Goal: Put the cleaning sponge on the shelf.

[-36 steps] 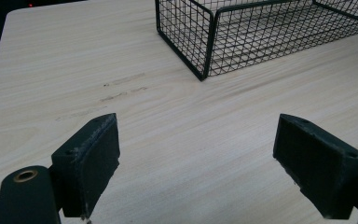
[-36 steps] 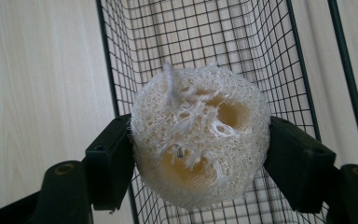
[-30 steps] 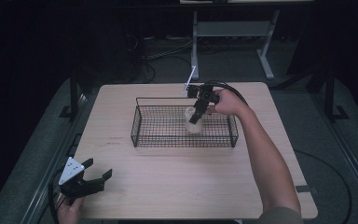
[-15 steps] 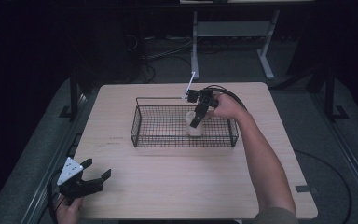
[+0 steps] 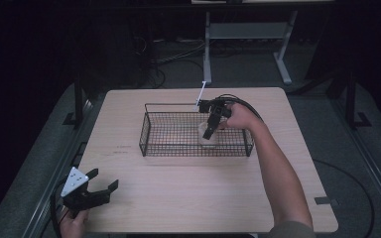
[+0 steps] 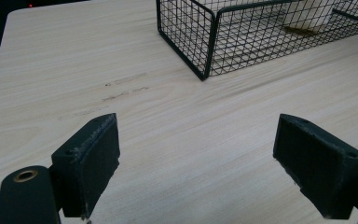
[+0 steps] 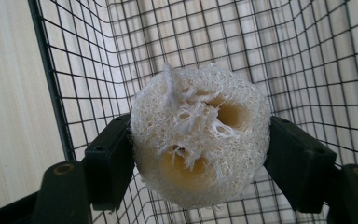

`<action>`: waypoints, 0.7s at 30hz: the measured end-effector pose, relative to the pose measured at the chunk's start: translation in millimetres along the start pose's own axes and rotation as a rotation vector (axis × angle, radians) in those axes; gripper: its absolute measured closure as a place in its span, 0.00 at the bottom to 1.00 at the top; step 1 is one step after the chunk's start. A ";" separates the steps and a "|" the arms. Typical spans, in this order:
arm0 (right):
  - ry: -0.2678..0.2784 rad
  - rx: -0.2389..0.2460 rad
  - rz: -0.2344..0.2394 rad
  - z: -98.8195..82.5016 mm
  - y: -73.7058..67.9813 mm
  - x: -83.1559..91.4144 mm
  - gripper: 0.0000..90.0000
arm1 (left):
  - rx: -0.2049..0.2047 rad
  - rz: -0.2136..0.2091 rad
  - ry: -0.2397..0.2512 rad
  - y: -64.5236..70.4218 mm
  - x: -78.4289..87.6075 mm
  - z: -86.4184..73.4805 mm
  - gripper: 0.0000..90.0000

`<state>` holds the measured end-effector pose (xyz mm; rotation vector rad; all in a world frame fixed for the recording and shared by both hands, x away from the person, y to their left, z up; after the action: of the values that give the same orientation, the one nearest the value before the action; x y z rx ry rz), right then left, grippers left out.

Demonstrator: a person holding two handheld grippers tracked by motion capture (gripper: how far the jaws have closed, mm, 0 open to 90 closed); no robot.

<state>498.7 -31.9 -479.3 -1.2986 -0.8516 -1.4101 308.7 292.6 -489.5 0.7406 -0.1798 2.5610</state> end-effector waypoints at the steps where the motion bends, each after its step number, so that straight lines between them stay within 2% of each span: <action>1: 0.009 -0.003 0.002 0.5 -0.4 -0.6 0.31 | 0.000 0.001 -0.001 -0.1 0.1 0.0 0.15; 9: 0.015 -0.018 0.009 -3.0 0.3 -4.0 0.28 | 0.000 0.000 -0.002 -0.1 -0.2 -0.3 0.15; 21: 0.044 -0.015 -0.010 0.1 -5.1 8.6 0.24 | -0.005 -0.001 -0.002 1.3 0.6 0.0 0.15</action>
<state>494.5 -32.3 -470.2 -1.2713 -0.8209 -1.4502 307.6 291.6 -489.2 0.7410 -0.1869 2.5579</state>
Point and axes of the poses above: each handheld gripper's, and its own axes: x roughly backward along the jaws, z roughly out of its top, y roughly to its right, the point moved 10 cm from there along -x, roughly forward along the jaws, and after that the axes turned 4 degrees about -y, right-handed, at the moved point
